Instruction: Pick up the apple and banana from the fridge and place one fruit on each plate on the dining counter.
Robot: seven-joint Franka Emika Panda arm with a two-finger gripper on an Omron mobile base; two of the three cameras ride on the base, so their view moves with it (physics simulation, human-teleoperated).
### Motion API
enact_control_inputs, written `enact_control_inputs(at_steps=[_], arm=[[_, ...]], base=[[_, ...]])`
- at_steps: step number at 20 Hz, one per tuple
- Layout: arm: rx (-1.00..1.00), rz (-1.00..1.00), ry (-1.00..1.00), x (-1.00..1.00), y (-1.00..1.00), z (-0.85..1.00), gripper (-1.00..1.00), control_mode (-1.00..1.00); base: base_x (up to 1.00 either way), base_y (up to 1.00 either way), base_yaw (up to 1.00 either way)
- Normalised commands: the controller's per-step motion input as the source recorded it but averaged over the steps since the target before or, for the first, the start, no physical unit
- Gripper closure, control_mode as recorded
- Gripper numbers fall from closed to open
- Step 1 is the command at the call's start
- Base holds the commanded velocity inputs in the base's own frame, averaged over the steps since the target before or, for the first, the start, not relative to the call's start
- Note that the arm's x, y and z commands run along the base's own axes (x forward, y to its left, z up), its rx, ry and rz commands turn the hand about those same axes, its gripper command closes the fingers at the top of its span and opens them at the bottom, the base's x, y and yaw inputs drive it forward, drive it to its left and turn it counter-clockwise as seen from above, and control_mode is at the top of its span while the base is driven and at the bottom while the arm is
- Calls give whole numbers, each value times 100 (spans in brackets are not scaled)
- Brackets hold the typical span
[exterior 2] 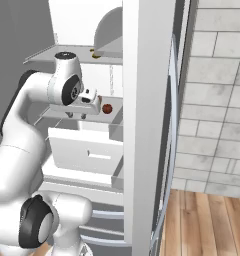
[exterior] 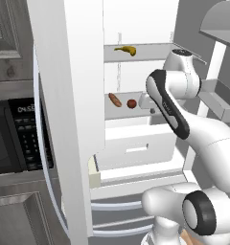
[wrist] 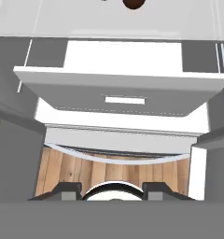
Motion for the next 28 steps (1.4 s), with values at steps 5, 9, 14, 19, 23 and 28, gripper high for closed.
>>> enact_control_inputs(at_steps=[5,9,14,19,23,28], arm=[[1,0,-12,1,0,2,-100,-100],[1,0,-12,26,0,0,-100,-100],[0,0,0,57,0,-1,-100,-100],[0,1,0,39,0,-11,-100,-100],[0,3,0,28,0,-39,-100,-100],[0,4,-3,36,-7,-31,-100,-100]], base=[[0,0,0],[0,0,0],[0,0,0],[0,0,0],[0,0,0],[0,0,0]])
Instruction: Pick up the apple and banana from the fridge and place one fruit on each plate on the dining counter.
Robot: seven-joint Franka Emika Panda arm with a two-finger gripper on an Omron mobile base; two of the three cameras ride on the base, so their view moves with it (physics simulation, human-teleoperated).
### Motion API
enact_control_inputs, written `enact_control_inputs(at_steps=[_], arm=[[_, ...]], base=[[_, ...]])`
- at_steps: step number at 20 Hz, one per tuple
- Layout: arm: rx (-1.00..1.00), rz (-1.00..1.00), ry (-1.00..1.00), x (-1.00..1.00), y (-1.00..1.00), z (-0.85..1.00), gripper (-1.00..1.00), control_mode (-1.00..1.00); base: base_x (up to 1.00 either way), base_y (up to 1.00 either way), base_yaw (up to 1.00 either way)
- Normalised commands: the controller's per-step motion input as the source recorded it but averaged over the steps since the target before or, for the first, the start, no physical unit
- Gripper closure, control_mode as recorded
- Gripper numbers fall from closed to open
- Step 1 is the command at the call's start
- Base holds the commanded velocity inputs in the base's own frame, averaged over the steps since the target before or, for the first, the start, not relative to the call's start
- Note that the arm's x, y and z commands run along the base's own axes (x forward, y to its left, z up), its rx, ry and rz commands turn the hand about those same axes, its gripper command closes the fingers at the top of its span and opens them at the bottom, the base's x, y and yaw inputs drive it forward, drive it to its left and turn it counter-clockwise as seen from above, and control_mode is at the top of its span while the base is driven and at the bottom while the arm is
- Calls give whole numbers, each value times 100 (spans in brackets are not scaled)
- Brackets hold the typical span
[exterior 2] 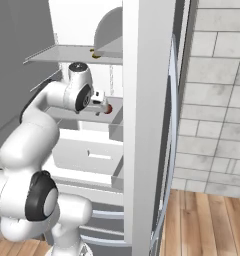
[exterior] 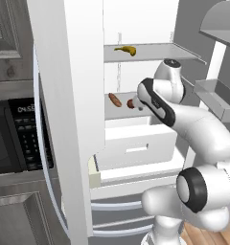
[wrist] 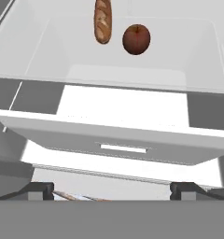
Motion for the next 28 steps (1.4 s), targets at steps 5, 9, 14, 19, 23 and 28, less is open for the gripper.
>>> enact_control_inputs(at_steps=[5,9,14,19,23,28], arm=[[0,3,0,55,-10,-21,-100,-100],[0,2,0,48,-13,-6,-100,-100],[0,2,0,36,-2,-8,-100,-100],[0,2,0,34,0,-20,-100,-100],[0,2,0,34,0,-19,-100,-100],[0,2,0,39,0,-14,-100,-100]], base=[[0,0,0],[0,0,0],[0,0,0],[0,0,0],[0,0,0],[0,0,0]])
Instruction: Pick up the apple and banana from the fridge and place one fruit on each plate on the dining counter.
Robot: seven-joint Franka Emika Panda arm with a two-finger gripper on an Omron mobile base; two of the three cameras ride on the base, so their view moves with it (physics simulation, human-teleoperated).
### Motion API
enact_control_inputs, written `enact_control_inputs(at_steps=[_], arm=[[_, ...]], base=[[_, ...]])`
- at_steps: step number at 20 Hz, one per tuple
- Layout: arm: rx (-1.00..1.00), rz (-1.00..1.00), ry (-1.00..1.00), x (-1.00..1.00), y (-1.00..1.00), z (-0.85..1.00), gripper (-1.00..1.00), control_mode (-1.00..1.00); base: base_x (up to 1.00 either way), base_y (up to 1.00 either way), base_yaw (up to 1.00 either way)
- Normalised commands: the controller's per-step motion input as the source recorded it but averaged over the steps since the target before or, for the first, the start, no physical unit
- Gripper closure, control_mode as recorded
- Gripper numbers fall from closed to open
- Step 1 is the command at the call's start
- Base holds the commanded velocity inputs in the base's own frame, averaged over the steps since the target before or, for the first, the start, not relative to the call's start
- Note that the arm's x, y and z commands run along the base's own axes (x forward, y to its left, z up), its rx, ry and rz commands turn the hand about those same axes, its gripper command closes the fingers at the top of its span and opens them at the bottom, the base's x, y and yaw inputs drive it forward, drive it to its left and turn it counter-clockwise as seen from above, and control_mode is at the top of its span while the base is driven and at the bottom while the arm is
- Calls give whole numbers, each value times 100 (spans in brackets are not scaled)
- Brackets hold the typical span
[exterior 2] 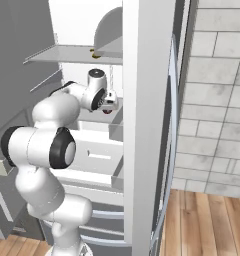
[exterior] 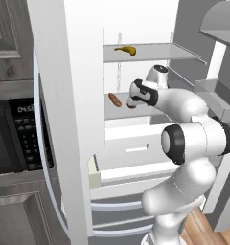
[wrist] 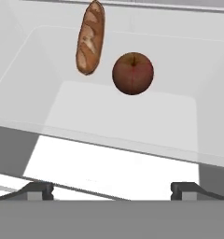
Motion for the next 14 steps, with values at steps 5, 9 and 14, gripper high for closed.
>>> enact_control_inputs(at_steps=[5,9,14], arm=[[0,2,0,40,0,-20,-100,-100],[0,2,0,38,0,-16,-100,-100],[0,0,0,45,0,-20,-100,-100]], base=[[0,0,0],[0,0,0],[0,0,0]])
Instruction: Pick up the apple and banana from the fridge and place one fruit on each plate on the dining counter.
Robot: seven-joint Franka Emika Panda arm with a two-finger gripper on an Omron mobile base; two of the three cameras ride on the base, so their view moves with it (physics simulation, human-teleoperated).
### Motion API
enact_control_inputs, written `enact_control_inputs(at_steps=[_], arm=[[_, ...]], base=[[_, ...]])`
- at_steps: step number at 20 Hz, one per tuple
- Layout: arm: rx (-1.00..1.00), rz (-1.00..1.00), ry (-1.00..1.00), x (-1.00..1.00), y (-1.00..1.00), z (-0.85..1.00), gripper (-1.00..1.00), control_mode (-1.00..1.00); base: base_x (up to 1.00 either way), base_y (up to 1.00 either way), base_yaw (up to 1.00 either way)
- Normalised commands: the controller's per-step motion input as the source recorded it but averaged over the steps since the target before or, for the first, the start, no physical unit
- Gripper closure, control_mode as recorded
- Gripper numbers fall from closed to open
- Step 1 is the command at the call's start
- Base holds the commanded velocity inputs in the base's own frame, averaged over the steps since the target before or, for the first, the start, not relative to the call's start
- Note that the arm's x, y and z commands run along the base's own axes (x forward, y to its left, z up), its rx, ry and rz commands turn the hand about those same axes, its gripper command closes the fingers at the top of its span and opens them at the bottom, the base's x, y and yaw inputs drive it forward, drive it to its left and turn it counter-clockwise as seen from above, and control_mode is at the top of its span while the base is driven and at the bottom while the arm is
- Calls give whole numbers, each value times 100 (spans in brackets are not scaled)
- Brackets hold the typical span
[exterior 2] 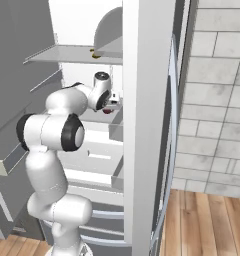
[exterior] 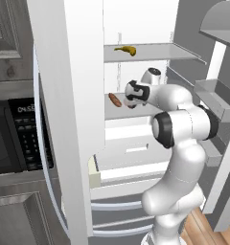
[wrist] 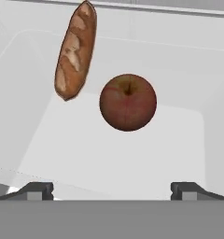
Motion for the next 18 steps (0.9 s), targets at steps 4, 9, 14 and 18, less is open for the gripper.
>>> enact_control_inputs(at_steps=[4,9,14,18], arm=[[0,0,0,36,0,-20,-100,-100],[0,0,0,37,0,-13,-100,-100],[0,0,0,40,0,-15,-100,-100],[0,0,0,40,0,-18,-100,-100]], base=[[0,0,0],[0,0,0],[0,0,0],[0,0,0]])
